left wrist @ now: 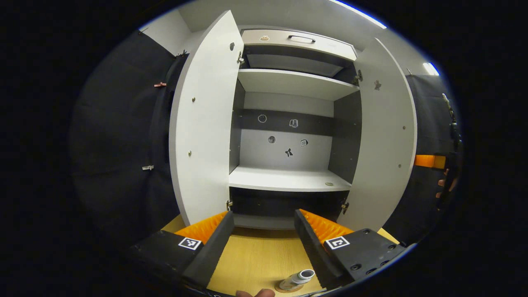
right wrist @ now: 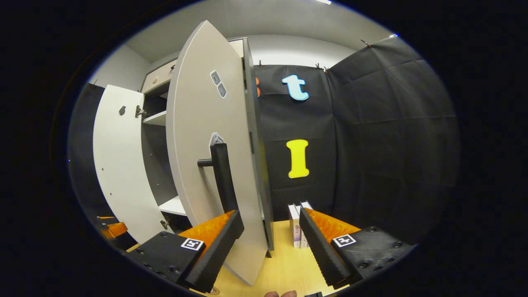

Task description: Grasp the bottle in the cabinet with the left hand and place it on the coaster, then close the right door with the right hand and the left door with the left hand.

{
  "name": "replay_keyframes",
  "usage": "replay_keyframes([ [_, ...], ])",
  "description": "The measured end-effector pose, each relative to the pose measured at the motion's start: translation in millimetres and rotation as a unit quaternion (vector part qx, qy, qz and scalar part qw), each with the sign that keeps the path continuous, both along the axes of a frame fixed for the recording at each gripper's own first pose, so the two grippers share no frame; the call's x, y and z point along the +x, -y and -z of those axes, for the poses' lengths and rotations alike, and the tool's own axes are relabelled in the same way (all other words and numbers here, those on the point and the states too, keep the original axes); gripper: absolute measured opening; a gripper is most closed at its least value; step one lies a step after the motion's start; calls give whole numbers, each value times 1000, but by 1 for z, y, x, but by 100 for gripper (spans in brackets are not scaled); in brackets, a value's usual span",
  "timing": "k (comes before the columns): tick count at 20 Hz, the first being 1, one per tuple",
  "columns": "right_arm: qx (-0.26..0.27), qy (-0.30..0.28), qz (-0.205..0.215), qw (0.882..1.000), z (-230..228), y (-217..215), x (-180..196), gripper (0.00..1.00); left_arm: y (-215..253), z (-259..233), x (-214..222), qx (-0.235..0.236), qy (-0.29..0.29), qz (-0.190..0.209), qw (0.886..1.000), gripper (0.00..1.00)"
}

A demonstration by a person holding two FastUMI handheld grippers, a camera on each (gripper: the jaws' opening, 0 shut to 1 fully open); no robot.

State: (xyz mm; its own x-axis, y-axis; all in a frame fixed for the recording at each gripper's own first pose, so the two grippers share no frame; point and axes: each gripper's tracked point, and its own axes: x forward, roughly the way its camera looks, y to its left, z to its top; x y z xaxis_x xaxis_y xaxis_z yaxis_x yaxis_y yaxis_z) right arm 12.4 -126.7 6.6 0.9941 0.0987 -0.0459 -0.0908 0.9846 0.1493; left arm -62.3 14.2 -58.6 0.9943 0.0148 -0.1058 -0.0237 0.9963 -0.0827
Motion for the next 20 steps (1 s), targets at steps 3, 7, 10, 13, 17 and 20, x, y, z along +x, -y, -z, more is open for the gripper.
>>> replay_keyframes([
  [3,-5,2,-24,1000,0,-35,5,97,-10,-2,-2,0,4,1,1000,94],
  [7,0,3,-49,999,1,-78,17,97,-24,0,-9,1,4,-3,1000,94],
  [10,4,11,-66,998,-3,-106,31,98,-34,0,-12,11,4,-10,1000,94],
  [13,2,13,-73,997,-3,-124,48,98,-42,-5,-15,18,9,-16,1000,94],
  [17,-12,25,-79,996,-4,-144,63,98,-53,-7,-12,21,11,-24,999,94],
  [20,-15,29,-82,996,-4,-154,74,97,-61,-9,-12,19,12,-30,999,94],
])
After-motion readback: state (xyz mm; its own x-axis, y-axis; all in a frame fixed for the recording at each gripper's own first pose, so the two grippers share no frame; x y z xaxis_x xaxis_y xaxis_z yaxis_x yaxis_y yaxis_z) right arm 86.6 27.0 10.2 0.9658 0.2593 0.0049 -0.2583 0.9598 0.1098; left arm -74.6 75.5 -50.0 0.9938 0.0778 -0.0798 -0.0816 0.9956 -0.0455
